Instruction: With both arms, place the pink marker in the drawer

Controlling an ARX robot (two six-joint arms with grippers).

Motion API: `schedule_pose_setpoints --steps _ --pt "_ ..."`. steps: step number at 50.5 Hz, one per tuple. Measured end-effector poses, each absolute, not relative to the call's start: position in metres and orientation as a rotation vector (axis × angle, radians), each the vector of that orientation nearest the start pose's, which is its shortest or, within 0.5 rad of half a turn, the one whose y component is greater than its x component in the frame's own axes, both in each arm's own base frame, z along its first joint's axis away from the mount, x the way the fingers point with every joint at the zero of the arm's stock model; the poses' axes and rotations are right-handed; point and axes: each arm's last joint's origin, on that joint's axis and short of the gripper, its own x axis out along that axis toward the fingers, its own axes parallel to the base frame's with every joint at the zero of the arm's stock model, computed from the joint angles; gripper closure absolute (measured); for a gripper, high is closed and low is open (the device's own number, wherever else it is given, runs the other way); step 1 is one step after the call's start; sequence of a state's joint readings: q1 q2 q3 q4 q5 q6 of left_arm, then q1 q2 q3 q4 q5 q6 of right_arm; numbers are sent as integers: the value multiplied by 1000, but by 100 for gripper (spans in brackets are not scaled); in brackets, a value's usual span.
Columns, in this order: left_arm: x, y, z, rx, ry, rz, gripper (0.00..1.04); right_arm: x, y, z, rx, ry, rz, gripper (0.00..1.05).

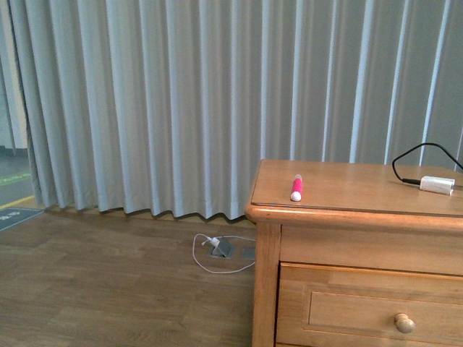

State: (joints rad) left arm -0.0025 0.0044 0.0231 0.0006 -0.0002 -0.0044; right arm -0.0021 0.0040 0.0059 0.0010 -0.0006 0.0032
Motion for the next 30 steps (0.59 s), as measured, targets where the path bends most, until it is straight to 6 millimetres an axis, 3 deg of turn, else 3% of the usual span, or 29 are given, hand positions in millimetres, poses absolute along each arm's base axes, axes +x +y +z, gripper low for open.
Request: schedule_pose_setpoints --steps 30 --pt "97 0 171 -4 -19 -2 6 98 0 164 20 32 -17 8"
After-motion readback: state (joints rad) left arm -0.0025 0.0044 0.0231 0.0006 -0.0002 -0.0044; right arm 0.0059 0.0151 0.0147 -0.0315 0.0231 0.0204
